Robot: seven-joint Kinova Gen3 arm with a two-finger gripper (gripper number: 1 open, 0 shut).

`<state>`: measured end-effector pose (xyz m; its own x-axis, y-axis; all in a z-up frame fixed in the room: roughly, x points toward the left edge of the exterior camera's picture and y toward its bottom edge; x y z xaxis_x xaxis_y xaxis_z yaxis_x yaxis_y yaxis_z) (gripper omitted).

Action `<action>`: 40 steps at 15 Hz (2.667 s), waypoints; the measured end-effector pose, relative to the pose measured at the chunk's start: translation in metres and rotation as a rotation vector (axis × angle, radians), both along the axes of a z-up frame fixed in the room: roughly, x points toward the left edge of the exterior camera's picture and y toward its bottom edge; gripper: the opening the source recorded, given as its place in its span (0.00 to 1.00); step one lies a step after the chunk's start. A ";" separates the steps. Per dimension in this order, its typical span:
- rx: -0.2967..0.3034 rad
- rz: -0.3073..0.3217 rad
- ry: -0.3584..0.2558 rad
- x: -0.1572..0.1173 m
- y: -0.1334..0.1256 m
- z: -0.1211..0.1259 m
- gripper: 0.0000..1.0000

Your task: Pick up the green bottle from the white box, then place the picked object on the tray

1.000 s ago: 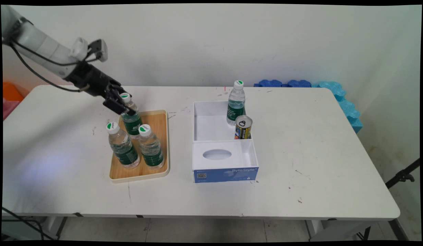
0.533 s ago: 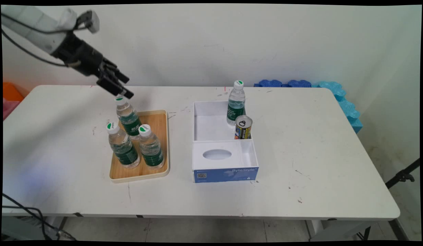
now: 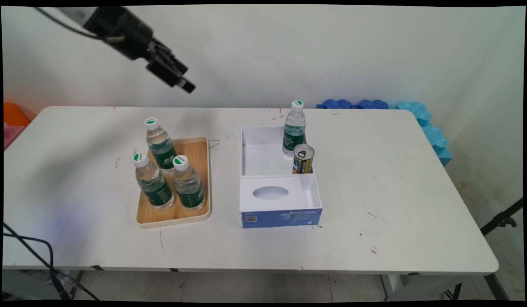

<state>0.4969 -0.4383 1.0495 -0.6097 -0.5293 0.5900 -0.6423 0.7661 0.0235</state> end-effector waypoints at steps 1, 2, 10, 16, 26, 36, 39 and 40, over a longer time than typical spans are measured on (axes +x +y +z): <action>-0.004 -0.004 0.001 -0.008 -0.004 0.002 1.00; -0.010 -0.012 0.001 -0.020 -0.009 0.004 1.00; -0.035 -0.075 -0.053 -0.123 -0.069 -0.039 1.00; -0.027 -0.070 -0.076 -0.182 -0.121 -0.089 1.00; 0.063 -0.093 -0.109 -0.232 -0.164 -0.149 1.00; 0.071 -0.111 -0.114 -0.244 -0.180 -0.161 0.00; 0.045 -0.111 -0.103 -0.241 -0.180 -0.139 0.00; 0.034 -0.105 -0.098 -0.236 -0.178 -0.127 0.00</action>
